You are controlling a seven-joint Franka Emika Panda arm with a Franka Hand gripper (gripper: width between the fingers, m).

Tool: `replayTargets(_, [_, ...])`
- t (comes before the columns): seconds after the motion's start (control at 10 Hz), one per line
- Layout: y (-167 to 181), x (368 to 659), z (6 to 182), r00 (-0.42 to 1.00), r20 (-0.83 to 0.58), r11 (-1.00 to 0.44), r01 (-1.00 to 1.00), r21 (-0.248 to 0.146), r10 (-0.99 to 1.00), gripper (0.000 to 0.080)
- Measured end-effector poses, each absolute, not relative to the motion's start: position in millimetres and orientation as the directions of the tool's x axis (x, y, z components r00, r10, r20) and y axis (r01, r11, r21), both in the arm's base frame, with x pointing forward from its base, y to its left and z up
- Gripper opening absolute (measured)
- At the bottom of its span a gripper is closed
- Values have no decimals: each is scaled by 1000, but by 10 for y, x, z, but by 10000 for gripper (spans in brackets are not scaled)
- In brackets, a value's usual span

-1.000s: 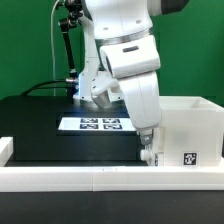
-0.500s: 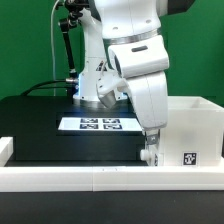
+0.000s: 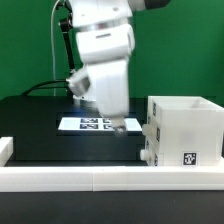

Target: Assemble drawer

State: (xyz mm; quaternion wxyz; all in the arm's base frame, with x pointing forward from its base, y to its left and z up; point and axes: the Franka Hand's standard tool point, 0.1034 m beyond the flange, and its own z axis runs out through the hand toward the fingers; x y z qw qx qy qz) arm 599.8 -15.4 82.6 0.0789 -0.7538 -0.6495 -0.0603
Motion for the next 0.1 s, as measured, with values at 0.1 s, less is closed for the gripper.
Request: replayTargets(0.1, [-245,5837,858,187,188,-195,981,23,964,649])
